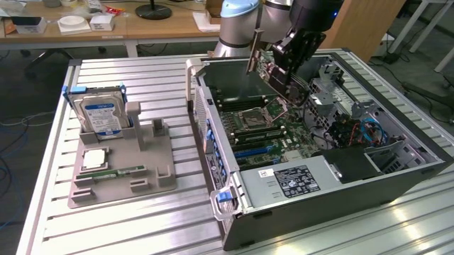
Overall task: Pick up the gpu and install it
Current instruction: 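Insert the gpu into the slot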
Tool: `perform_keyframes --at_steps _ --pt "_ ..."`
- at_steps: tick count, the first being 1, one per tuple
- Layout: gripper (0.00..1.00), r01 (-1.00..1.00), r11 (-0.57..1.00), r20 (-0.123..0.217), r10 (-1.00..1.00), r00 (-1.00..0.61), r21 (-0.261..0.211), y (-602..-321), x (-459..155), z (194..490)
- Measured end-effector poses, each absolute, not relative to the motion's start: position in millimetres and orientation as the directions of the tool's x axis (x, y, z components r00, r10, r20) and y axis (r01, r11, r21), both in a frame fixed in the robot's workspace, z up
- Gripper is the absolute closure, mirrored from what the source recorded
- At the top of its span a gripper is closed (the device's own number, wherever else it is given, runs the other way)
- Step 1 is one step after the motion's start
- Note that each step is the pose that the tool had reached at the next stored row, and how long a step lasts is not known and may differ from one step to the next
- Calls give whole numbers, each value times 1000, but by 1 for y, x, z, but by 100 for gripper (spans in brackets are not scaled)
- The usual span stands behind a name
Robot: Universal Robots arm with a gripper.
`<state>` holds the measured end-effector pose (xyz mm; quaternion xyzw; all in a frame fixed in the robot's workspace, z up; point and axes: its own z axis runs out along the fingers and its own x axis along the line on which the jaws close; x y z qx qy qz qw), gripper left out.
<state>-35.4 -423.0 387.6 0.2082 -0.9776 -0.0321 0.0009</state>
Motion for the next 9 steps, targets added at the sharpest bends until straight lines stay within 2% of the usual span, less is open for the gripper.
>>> perform_keyframes --at_steps 9 --pt "74 -483 873 -13 -483 -875 63 -424 -35 388"
